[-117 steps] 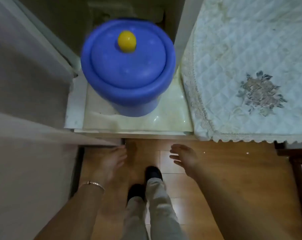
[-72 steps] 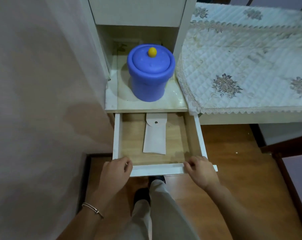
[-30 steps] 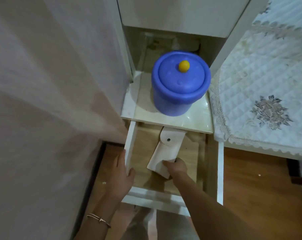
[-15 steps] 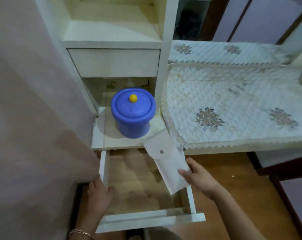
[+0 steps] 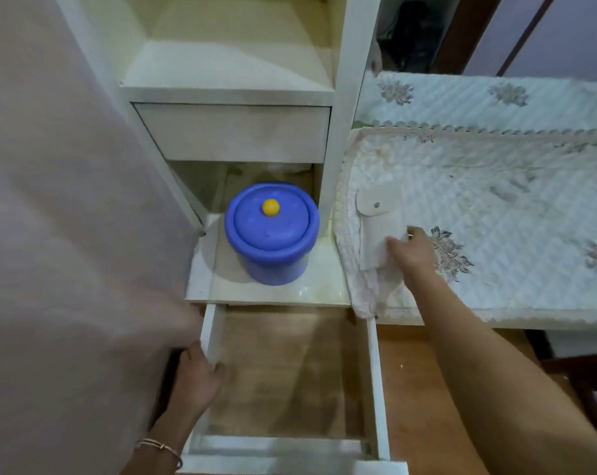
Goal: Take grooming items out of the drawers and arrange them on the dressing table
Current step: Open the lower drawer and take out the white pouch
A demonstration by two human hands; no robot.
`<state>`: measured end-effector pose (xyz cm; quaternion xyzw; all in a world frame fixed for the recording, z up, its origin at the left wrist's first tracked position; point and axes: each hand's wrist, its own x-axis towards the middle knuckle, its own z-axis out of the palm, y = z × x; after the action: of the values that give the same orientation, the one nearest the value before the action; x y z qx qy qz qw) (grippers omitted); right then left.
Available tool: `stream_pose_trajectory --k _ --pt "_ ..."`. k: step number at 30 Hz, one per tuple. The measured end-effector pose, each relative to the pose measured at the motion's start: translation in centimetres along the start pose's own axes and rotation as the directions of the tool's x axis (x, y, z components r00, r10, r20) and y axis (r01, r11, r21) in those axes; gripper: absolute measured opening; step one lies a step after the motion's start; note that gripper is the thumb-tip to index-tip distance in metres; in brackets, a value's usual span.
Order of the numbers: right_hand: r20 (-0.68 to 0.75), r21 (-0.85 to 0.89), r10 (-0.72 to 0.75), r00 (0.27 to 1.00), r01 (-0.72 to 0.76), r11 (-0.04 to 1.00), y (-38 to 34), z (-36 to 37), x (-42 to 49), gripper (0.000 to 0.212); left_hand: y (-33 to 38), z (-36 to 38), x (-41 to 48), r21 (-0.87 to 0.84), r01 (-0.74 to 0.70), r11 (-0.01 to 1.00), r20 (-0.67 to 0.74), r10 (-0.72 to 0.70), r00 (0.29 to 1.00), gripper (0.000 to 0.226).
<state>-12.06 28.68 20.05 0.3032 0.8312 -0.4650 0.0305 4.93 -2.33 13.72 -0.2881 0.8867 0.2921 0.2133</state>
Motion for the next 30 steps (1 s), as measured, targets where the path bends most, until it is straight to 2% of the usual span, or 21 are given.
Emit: stream_pose_trajectory --k 3,5,7,11,16,19,22,25,28,30 --pt "-0.005 -0.287 -0.103 0.995 0.097 0.953 1.1 1.2 1.0 0.077 0.3 0.2 -0.3 -0.023 0.012 1.000 -0.014 -0.013 1.000 0.062" --pt "0.071 -0.414 -0.201 0.977 0.213 0.885 2.0 2.1 0.9 0.079 0.2 0.4 -0.3 -0.035 0.016 0.999 -0.024 -0.016 1.000 0.065" --pt "0.113 -0.504 -0.228 0.967 0.254 0.826 2.6 2.8 0.8 0.076 0.3 0.5 -0.6 -0.054 0.012 0.998 -0.040 -0.014 0.999 0.066" --pt "0.101 -0.541 -0.218 0.971 0.238 0.807 2.7 2.9 1.7 0.071 0.6 0.3 -1.1 -0.062 -0.016 0.998 -0.063 0.012 0.998 0.064" --pt "0.102 -0.556 -0.235 0.967 0.251 0.793 2.2 2.4 0.4 0.062 -0.8 0.5 -1.0 -0.049 -0.068 0.997 -0.010 0.067 0.998 0.068" --pt "0.049 -0.478 -0.393 0.918 0.367 0.798 3.9 2.7 -3.7 0.053 -1.6 0.5 -1.4 -0.055 -0.113 0.992 0.016 0.114 0.993 0.069" --pt "0.099 -0.442 -0.570 0.815 0.550 0.709 8.3 2.8 -10.5 0.040 -2.9 0.4 -2.7 -0.089 -0.238 0.967 -0.009 0.238 0.971 0.063" --pt "0.269 -0.423 -0.477 0.837 0.547 0.722 13.3 3.1 -18.2 0.023 -5.5 1.3 -4.4 0.051 -0.424 0.904 -0.044 0.426 0.904 0.049" --pt "0.343 -0.480 -0.384 0.857 0.511 0.713 18.1 3.2 -23.5 0.014 -8.1 3.0 -5.9 0.046 -0.530 0.847 0.069 0.526 0.848 0.052" --pt "0.342 -0.491 -0.326 0.881 0.463 0.738 19.8 2.7 -25.6 0.022 -9.2 3.7 -7.0 0.061 -0.579 0.813 0.143 0.567 0.811 0.060"
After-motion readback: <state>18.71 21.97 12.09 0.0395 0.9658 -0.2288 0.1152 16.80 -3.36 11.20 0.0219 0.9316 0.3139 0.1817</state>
